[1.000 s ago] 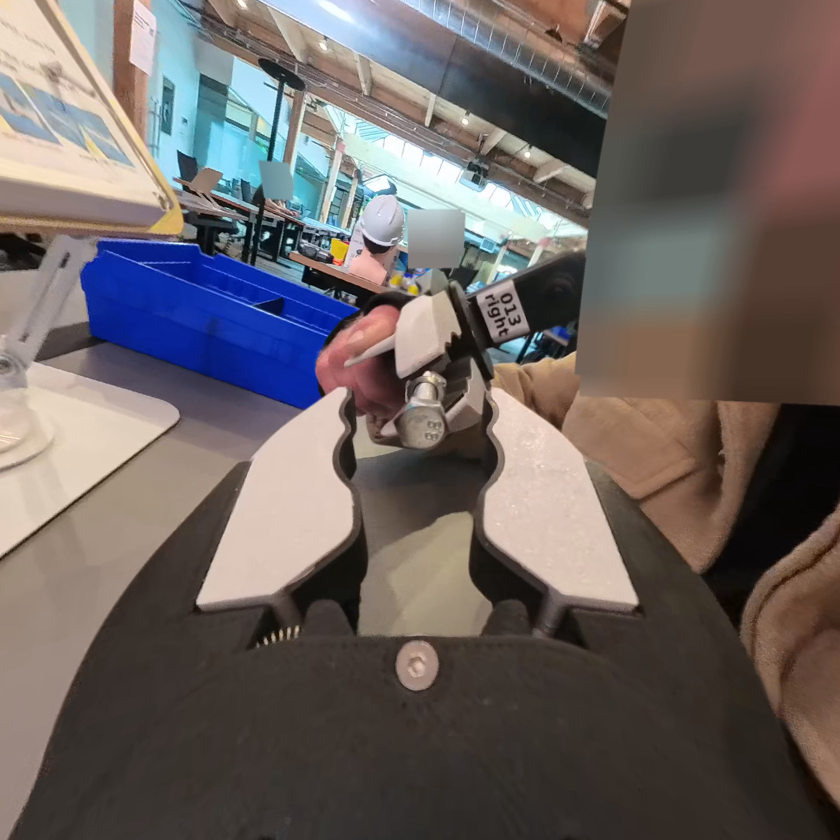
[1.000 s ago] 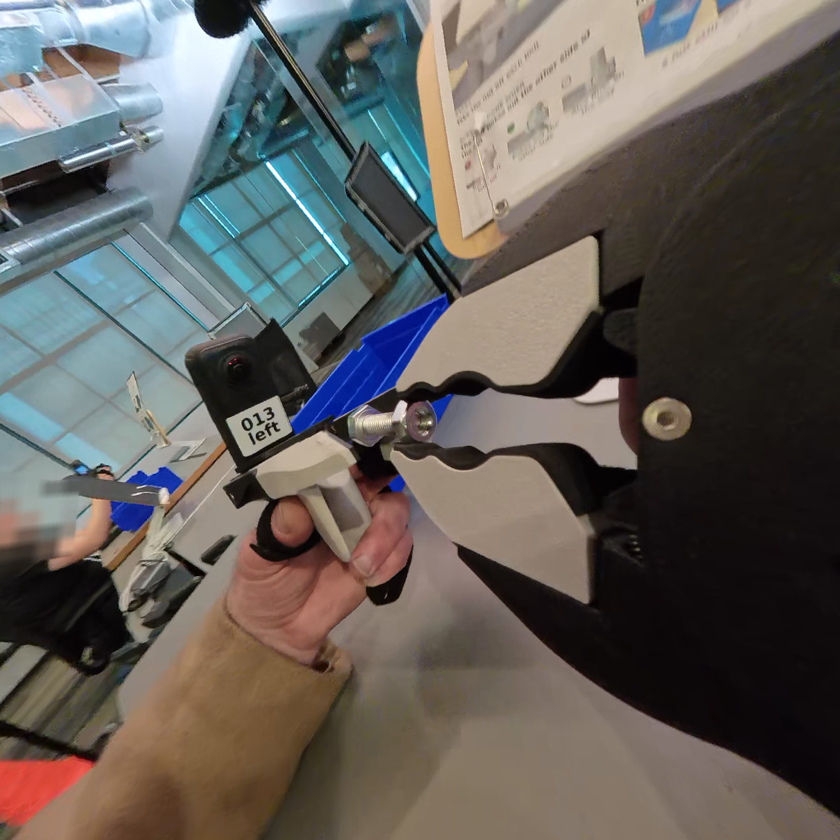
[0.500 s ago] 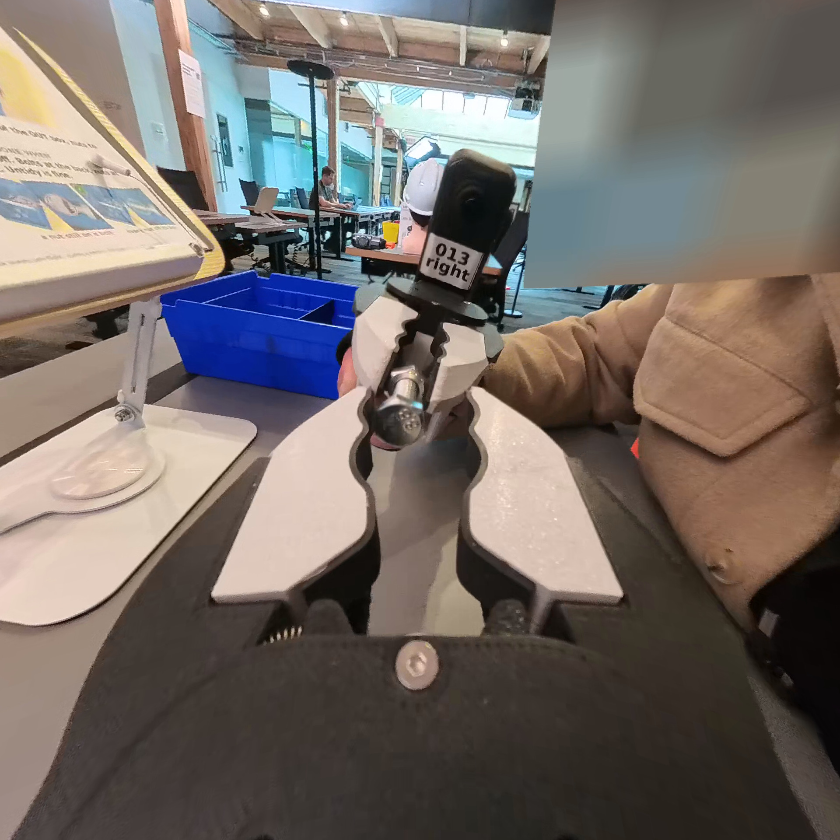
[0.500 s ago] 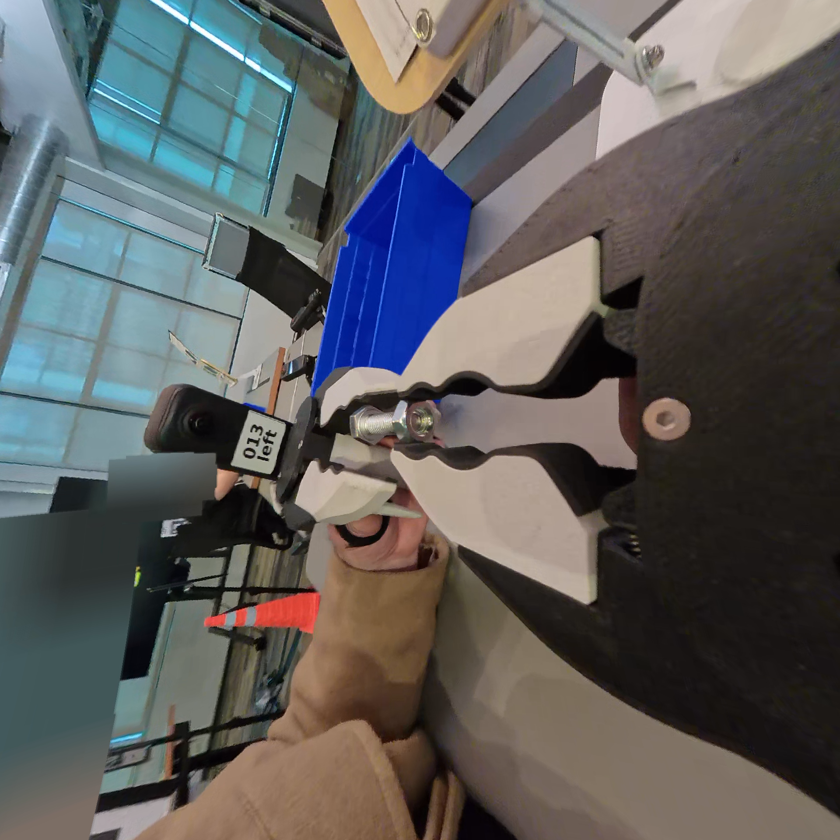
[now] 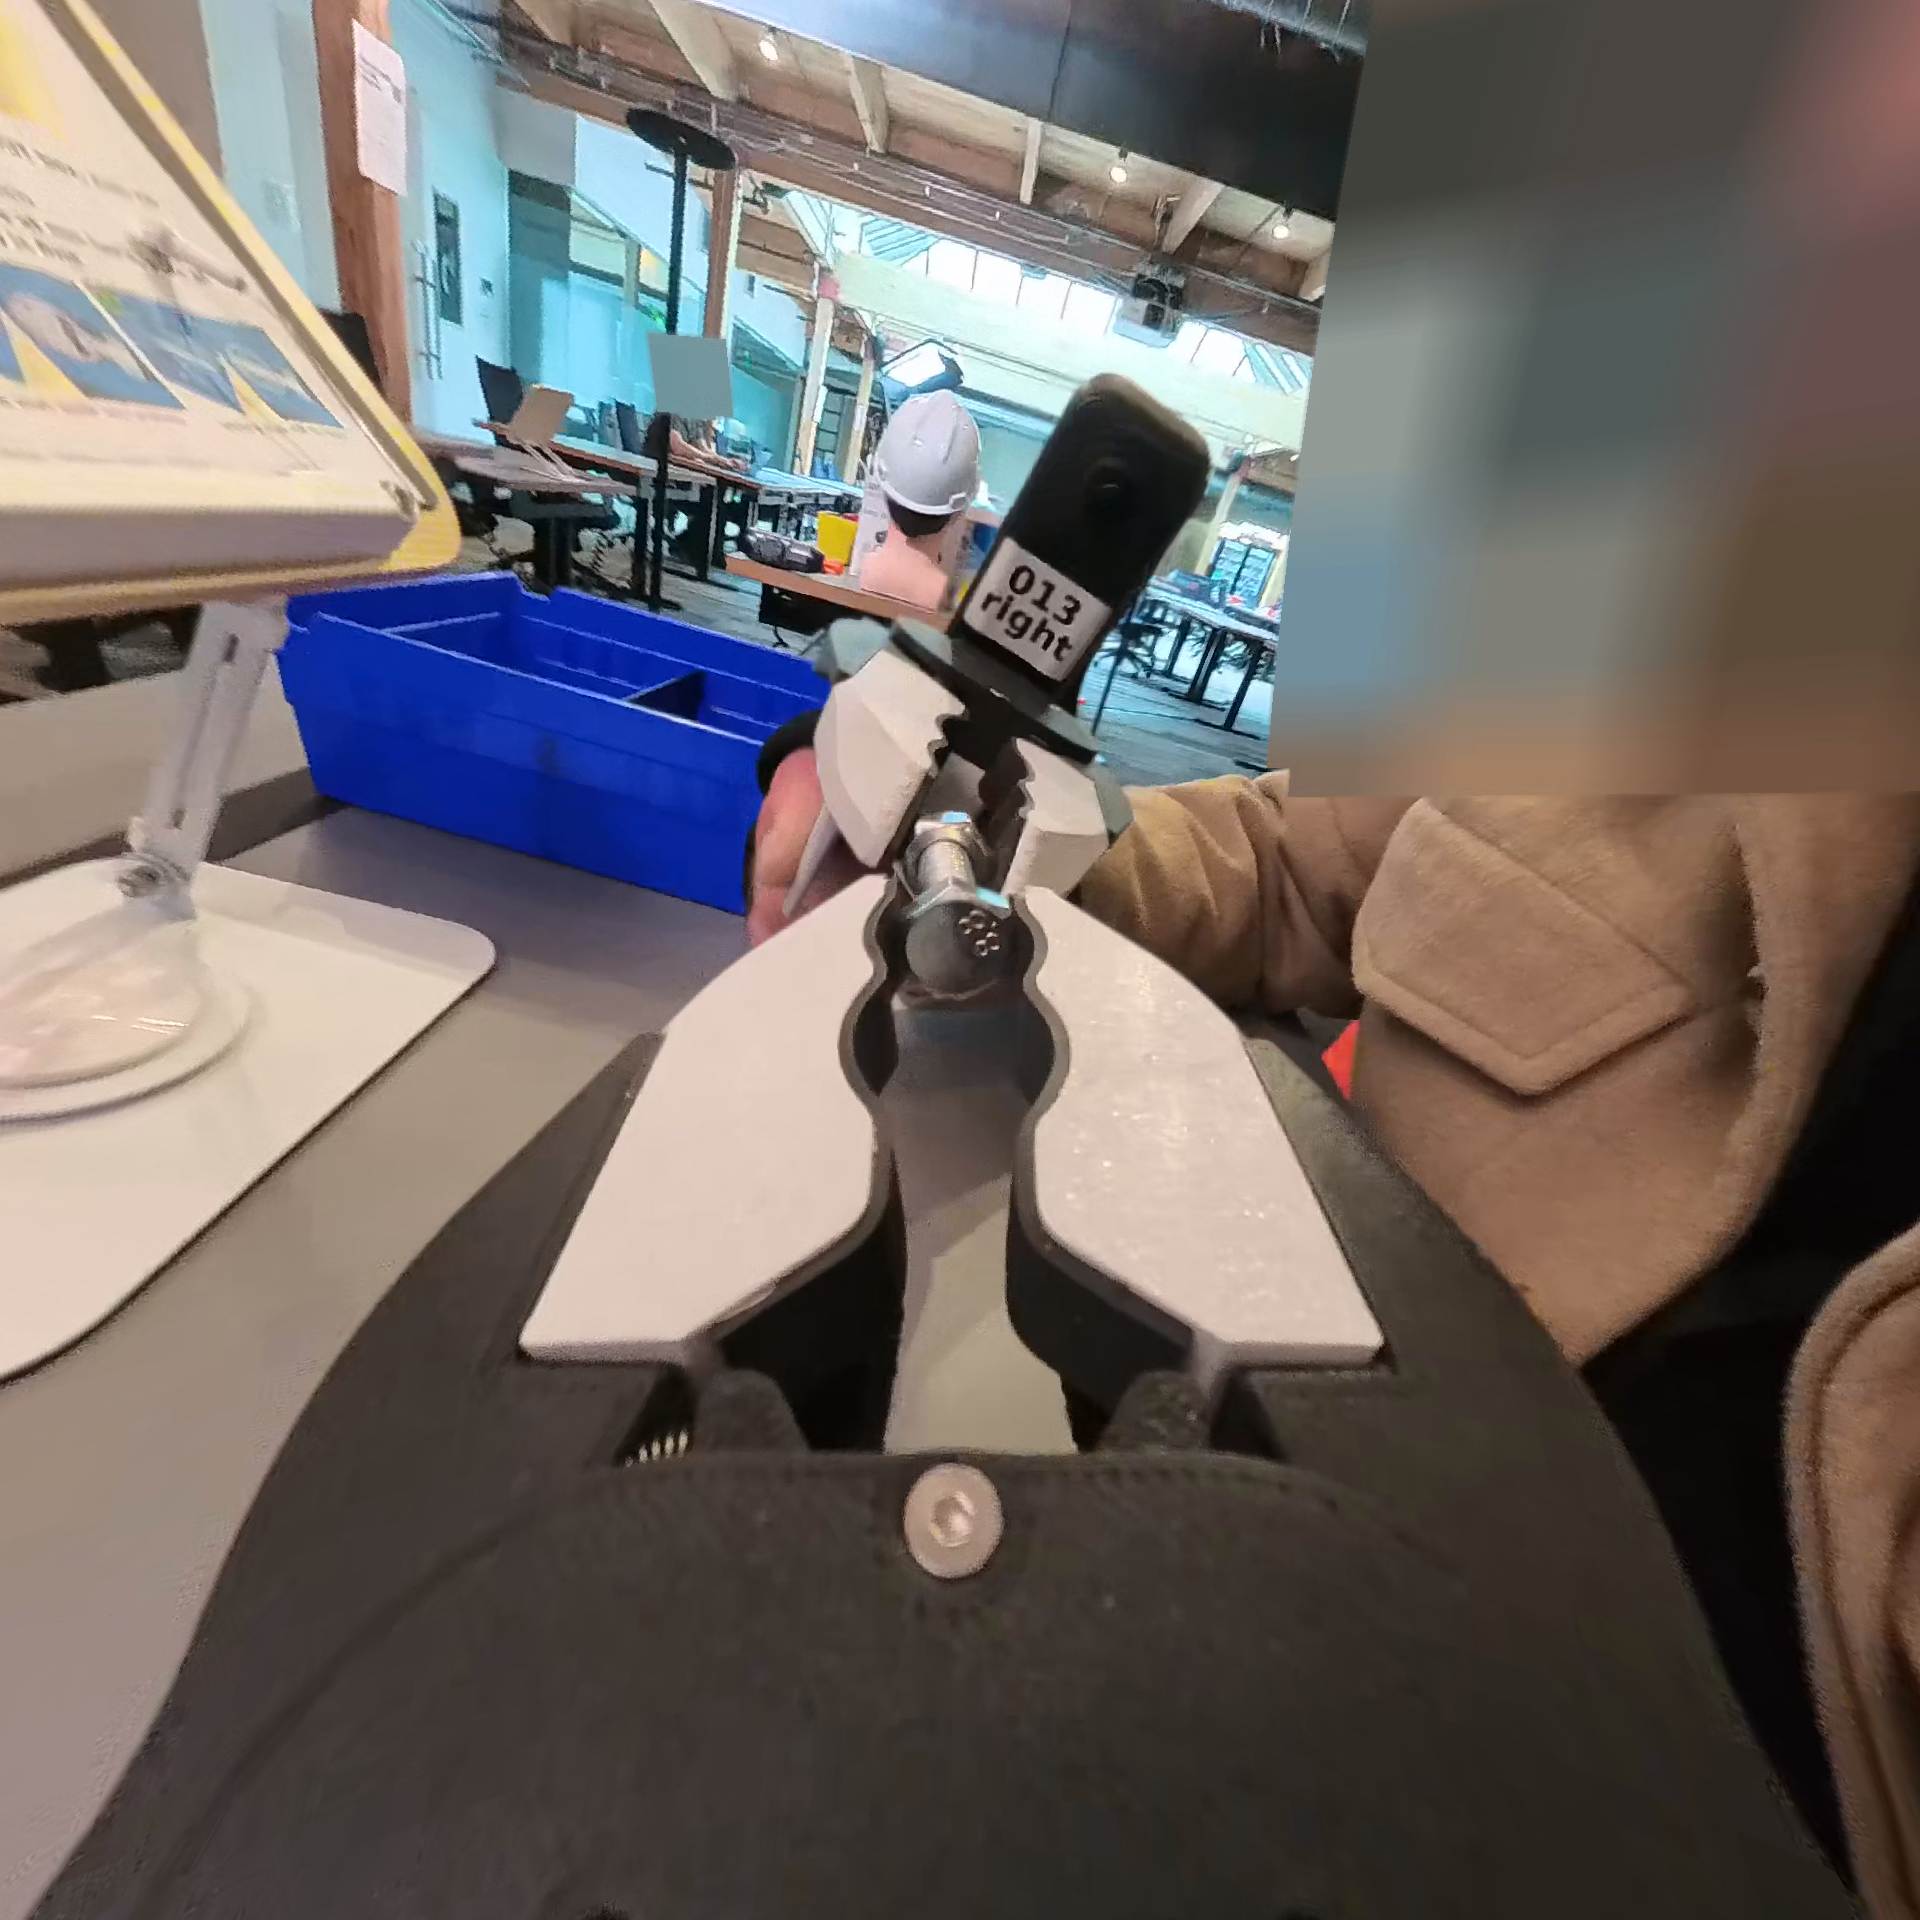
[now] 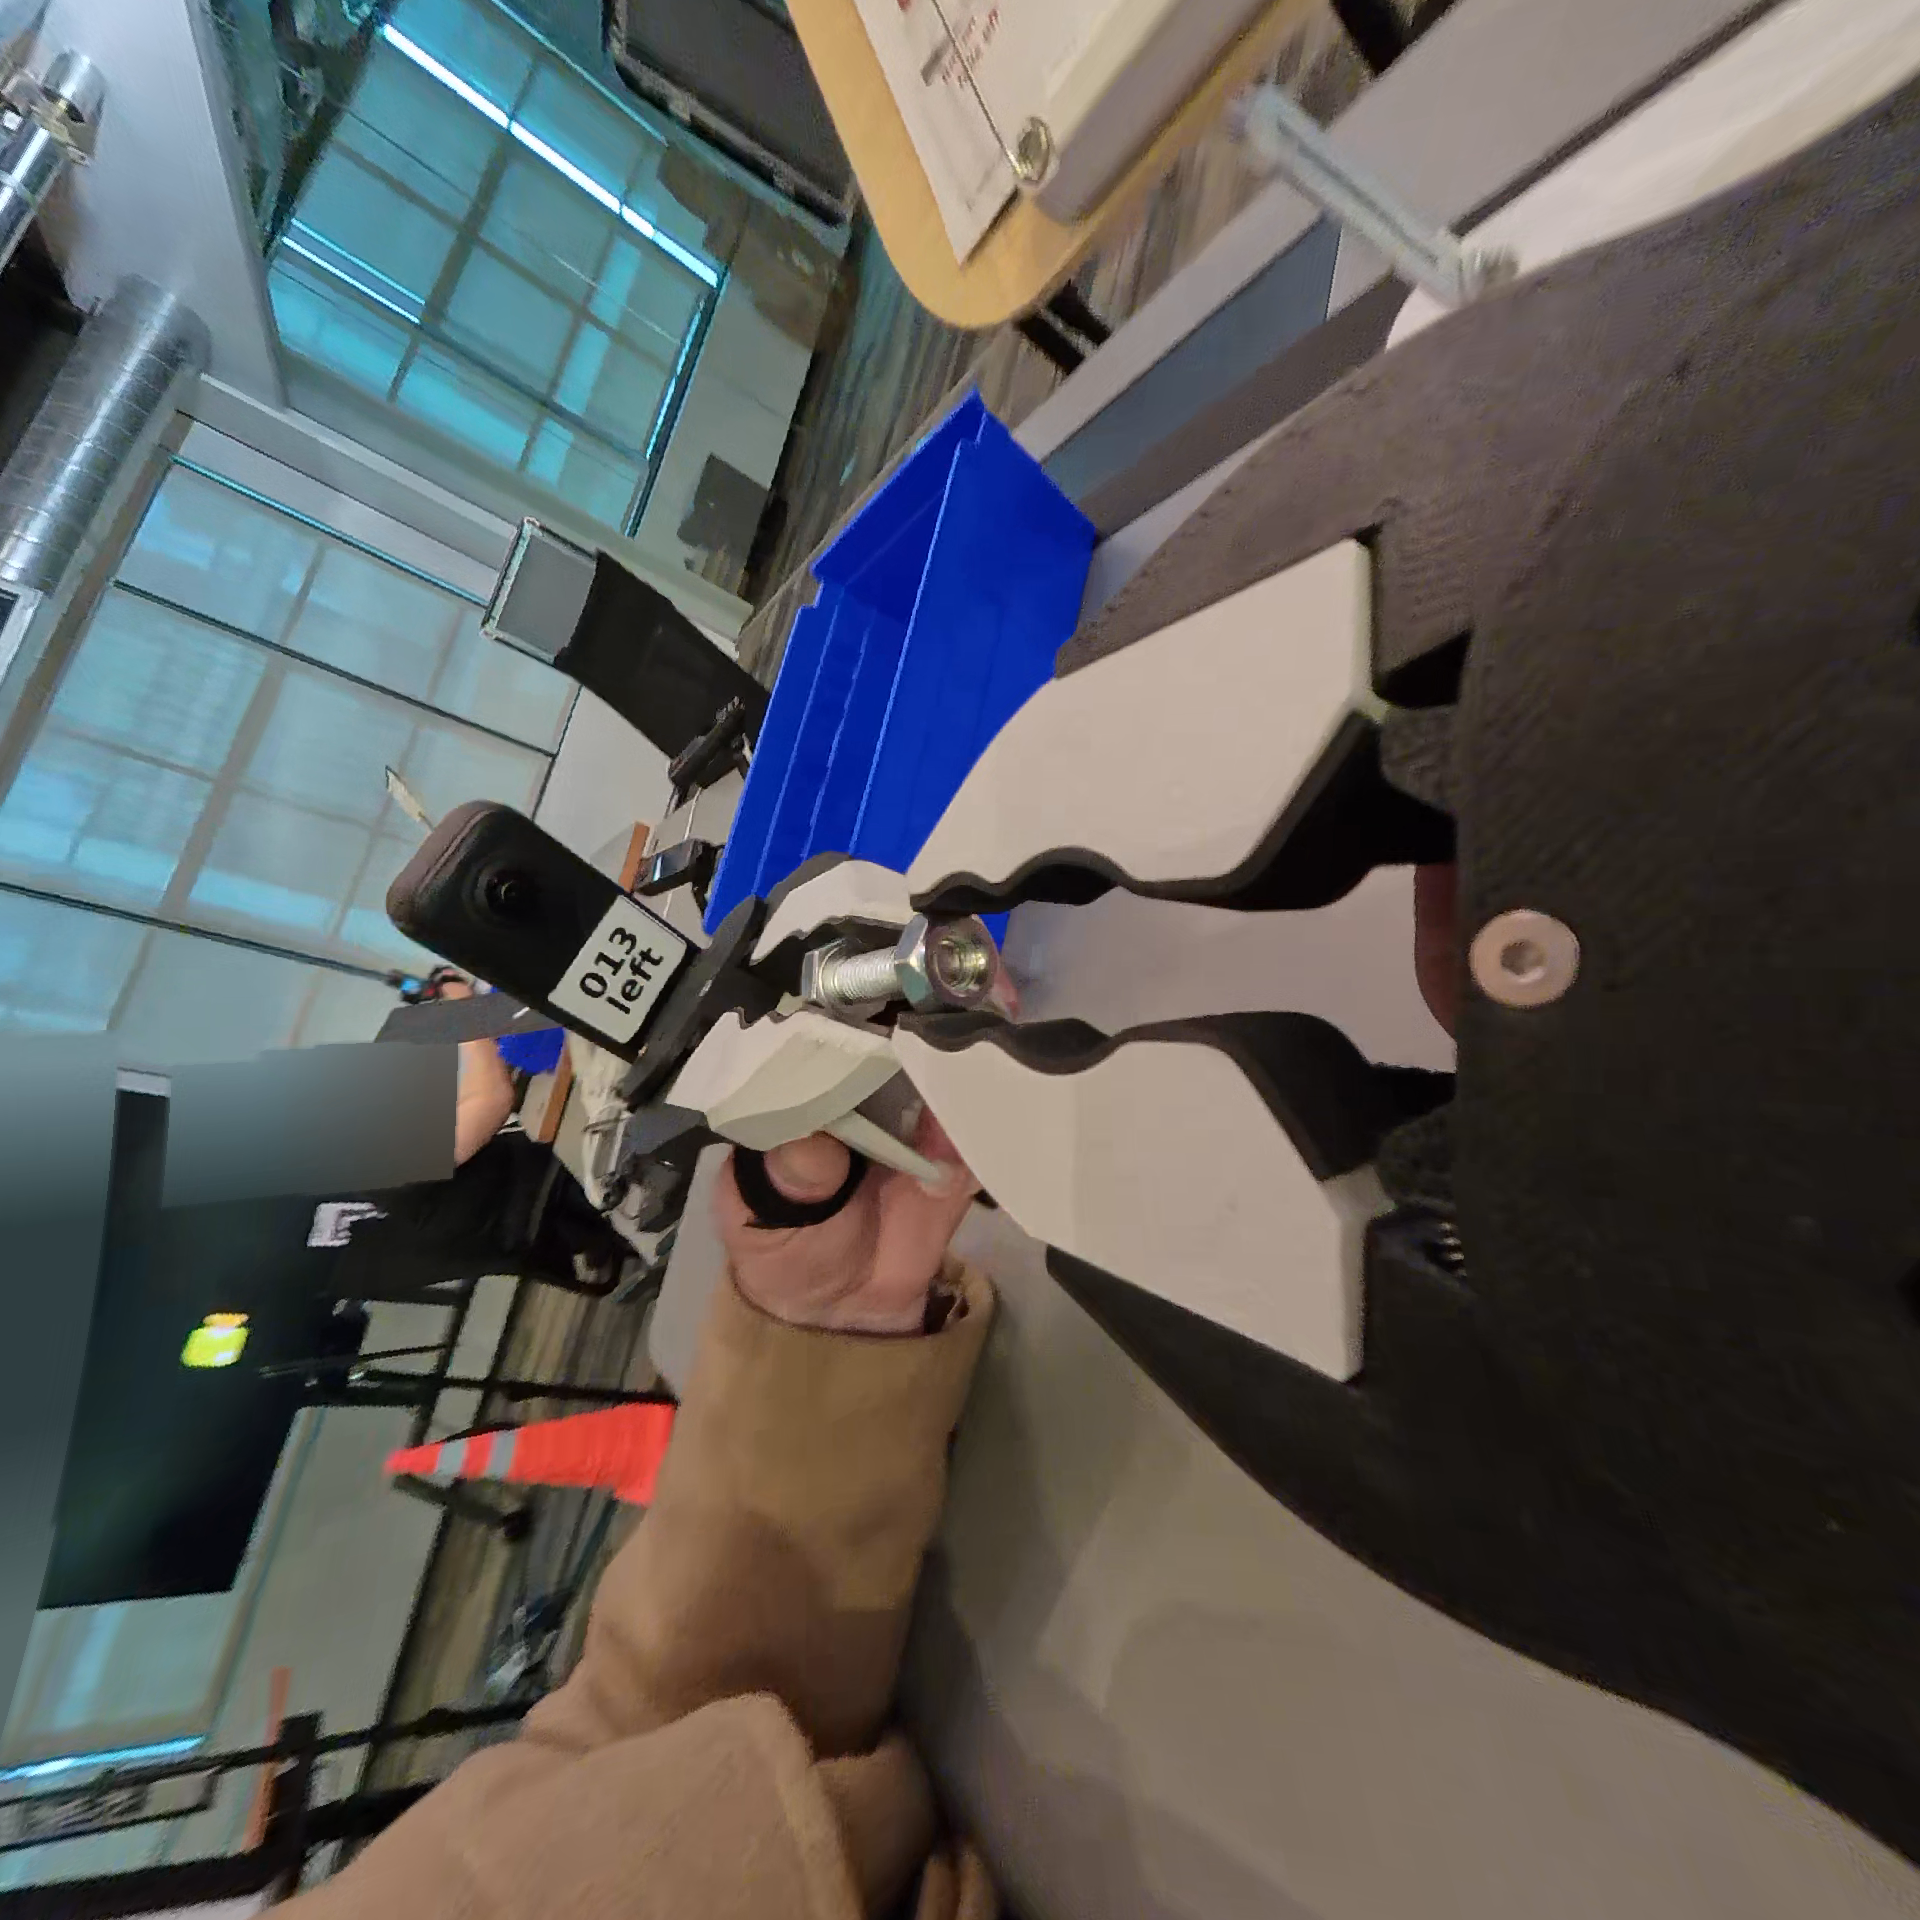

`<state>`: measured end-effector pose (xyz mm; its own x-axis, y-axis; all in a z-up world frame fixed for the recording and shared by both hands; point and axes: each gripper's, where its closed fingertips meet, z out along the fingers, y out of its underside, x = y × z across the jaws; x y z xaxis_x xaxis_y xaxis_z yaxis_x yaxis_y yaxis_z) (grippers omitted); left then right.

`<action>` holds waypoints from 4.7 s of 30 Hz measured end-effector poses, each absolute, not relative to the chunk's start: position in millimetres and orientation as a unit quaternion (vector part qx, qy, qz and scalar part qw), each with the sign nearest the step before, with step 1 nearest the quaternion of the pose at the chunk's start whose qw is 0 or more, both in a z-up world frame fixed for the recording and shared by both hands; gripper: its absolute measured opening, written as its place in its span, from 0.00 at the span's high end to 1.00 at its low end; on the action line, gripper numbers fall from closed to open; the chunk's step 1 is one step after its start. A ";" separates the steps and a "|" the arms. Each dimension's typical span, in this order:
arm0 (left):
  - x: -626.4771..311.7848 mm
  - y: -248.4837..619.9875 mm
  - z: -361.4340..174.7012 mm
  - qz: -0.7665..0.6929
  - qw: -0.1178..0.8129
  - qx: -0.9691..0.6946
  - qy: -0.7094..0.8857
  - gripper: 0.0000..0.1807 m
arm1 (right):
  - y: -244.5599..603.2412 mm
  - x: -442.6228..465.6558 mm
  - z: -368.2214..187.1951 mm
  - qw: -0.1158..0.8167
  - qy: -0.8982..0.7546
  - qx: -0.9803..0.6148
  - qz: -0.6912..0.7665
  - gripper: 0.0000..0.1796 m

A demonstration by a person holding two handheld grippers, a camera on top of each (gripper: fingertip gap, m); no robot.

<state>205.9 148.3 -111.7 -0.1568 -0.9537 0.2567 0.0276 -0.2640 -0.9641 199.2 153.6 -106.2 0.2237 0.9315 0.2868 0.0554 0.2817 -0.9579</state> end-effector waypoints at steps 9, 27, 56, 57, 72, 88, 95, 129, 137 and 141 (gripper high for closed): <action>205.2 146.6 -111.1 -0.690 0.322 -0.505 0.405 0.90 | 154.8 199.9 -109.3 0.683 -0.626 -0.375 0.026 0.90; 205.3 148.5 -103.7 -0.598 0.433 -0.488 0.464 0.74 | 156.5 199.0 -108.0 0.624 -0.510 -0.487 0.337 0.90; 205.3 157.0 -119.3 -0.680 0.318 -0.536 0.386 0.89 | 160.8 201.2 -120.1 0.676 -0.607 -0.407 0.092 0.90; 205.4 156.9 -120.5 -0.686 0.308 -0.537 0.382 0.89 | 160.4 201.5 -120.7 0.679 -0.619 -0.390 0.053 0.90; 204.4 155.7 -117.6 -0.720 0.278 -0.527 0.357 0.89 | 158.0 200.5 -118.6 0.688 -0.647 -0.306 -0.119 0.90; 207.8 149.7 -112.8 -0.715 0.295 -0.509 0.378 0.81 | 153.3 196.8 -115.1 0.699 -0.609 -0.375 0.028 0.90; 206.5 154.4 -112.5 -0.650 0.369 -0.514 0.421 0.74 | 154.8 200.6 -109.1 0.678 -0.559 -0.440 0.184 0.90; 203.4 150.6 -117.3 -0.573 0.405 -0.529 0.476 0.90 | 152.3 201.9 -118.2 0.620 -0.538 -0.475 0.316 0.90; 204.9 151.1 -120.6 -0.696 0.285 -0.534 0.386 0.90 | 154.2 204.1 -118.1 0.684 -0.644 -0.340 -0.035 0.90; 201.9 151.1 -120.5 -0.723 0.259 -0.525 0.368 0.90 | 156.3 204.9 -118.6 0.684 -0.651 -0.314 -0.099 0.90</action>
